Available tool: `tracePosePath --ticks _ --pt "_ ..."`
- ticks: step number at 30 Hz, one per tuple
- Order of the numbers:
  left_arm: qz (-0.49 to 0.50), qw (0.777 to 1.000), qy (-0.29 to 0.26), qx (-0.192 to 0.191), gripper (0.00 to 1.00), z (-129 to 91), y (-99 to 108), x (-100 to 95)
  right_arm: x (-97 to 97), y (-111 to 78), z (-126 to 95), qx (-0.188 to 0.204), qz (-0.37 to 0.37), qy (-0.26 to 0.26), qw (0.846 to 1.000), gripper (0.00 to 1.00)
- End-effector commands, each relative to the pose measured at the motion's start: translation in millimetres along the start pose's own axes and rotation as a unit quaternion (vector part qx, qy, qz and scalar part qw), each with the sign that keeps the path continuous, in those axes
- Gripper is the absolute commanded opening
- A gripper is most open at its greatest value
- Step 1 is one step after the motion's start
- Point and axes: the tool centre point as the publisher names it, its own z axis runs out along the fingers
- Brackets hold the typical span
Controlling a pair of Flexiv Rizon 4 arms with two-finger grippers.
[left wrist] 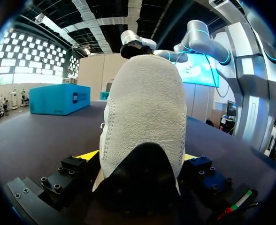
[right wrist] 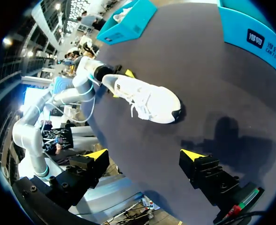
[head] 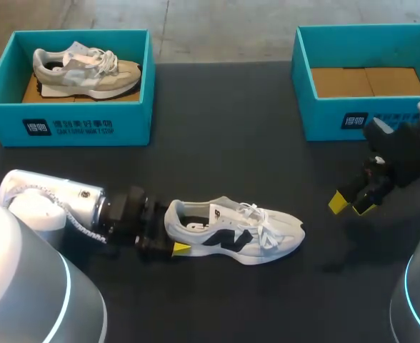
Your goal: Take the shoe out of the shoebox, open the shoe tongue, remove and reinsert the insole, then place the shoe into the shoebox
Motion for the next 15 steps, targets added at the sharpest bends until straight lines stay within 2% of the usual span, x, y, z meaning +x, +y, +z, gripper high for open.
tracePosePath --ticks 1,15 --pt "0.003 1.000 -0.004 0.003 1.00 -4.0 -1.7 0.2 0.4 -0.4 0.7 0.000 0.001 -0.001 1.000 1.00" --pt "0.004 1.000 0.011 0.005 1.00 0.1 -4.8 0.6 0.4 -0.4 0.7 0.000 0.001 -0.001 1.000 1.00"
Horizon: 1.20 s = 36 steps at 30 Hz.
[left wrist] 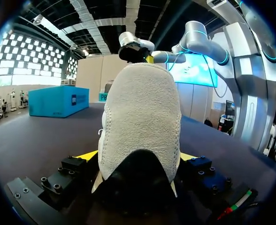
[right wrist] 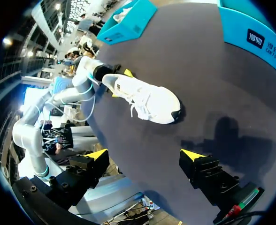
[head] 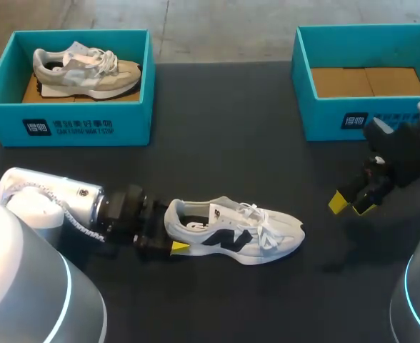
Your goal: Take the shoe out of the shoebox, open the shoe tongue, remove and reinsert the insole, then place the shoe into the shoebox
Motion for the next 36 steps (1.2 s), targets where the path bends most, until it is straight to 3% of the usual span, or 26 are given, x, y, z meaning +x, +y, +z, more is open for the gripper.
tracePosePath --ticks 1,15,16,18,20,36 --pt "-0.001 1.000 0.004 0.004 1.00 2.3 -1.2 -1.2 0.4 -0.4 0.7 0.000 0.001 -0.001 1.000 1.00" --pt "-0.001 1.000 0.007 0.002 1.00 8.4 0.8 -2.1 0.4 -0.4 0.7 0.000 0.001 -0.001 1.000 1.00" --pt "-0.001 1.000 0.008 0.002 0.84 8.5 0.8 -2.1 0.4 -0.4 0.7 0.000 0.001 -0.001 1.000 1.00" --pt "0.000 1.000 0.008 0.003 0.26 8.7 0.7 -2.2 0.4 -0.4 0.7 0.000 0.001 -0.001 1.000 1.00" --pt "0.000 1.000 0.009 0.003 0.00 8.8 0.8 -2.1 0.4 -0.4 0.7 0.000 0.001 -0.001 1.000 1.00" --pt "0.001 1.000 0.013 0.000 0.00 4.0 2.1 -0.6 0.4 -0.4 0.7 0.000 0.001 -0.001 1.000 1.00"
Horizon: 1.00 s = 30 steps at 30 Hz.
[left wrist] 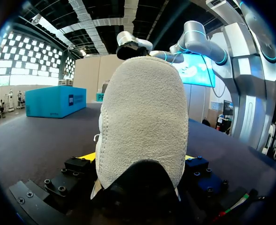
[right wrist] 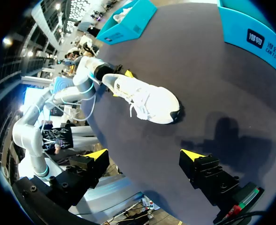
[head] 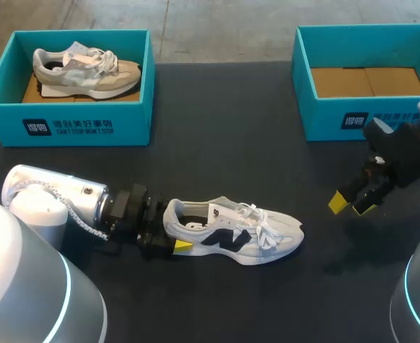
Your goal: Take the shoe out of the shoebox, open the shoe tongue, remove and reinsert the insole, then place the shoe into the shoebox
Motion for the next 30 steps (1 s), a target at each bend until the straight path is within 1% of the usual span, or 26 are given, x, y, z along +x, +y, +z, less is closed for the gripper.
tracePosePath --ticks 1,10,16,21,26,30 --pt "0.000 1.000 0.001 0.000 0.00 -1.4 1.5 -0.2 0.4 -0.4 0.7 0.000 0.001 -0.001 1.000 1.00" --pt "0.000 1.000 0.001 0.000 0.00 -1.4 1.5 -0.2 0.4 -0.4 0.7 0.000 0.001 -0.001 1.000 1.00" --pt "0.000 1.000 0.001 0.000 0.00 -1.4 1.5 -0.2 12.4 13.6 -3.5 0.017 -0.004 -0.031 0.999 1.00" --pt "0.000 1.000 0.001 0.000 0.00 -1.4 1.5 -0.2 23.9 23.3 -3.7 0.042 -0.002 -0.060 0.997 1.00" --pt "0.000 1.000 0.001 0.000 0.00 -1.4 1.5 -0.2 32.6 31.6 0.4 0.049 0.012 -0.090 0.995 1.00" --pt "0.000 1.000 0.001 0.000 0.00 -1.4 1.5 -0.2 39.9 41.0 9.2 0.052 0.023 -0.112 0.992 1.00"
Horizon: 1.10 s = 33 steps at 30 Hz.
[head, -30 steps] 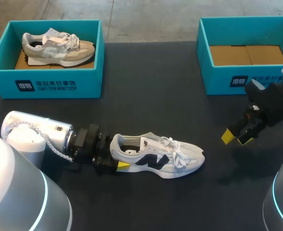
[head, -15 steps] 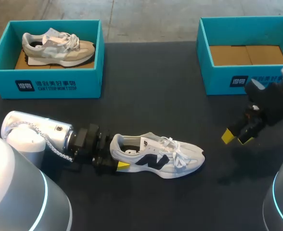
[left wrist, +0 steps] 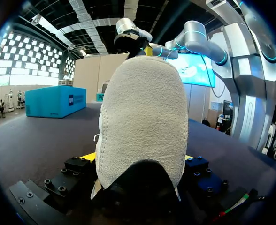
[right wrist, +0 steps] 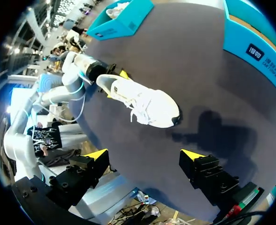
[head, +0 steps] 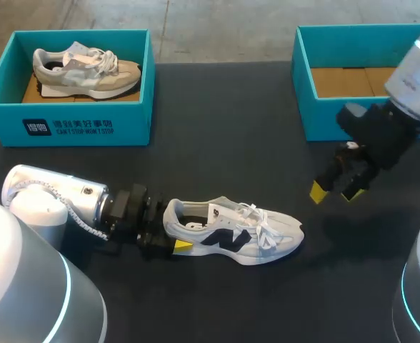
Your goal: Take the shoe out of the shoebox, open the shoe tongue, remove and reinsert the insole, then place the shoe into the shoebox
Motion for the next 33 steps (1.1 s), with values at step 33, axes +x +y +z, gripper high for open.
tracePosePath --ticks 33 --pt "0.000 1.000 0.001 0.000 0.00 -1.3 1.5 -0.2 63.9 57.8 32.2 0.043 0.115 -0.166 0.978 1.00"
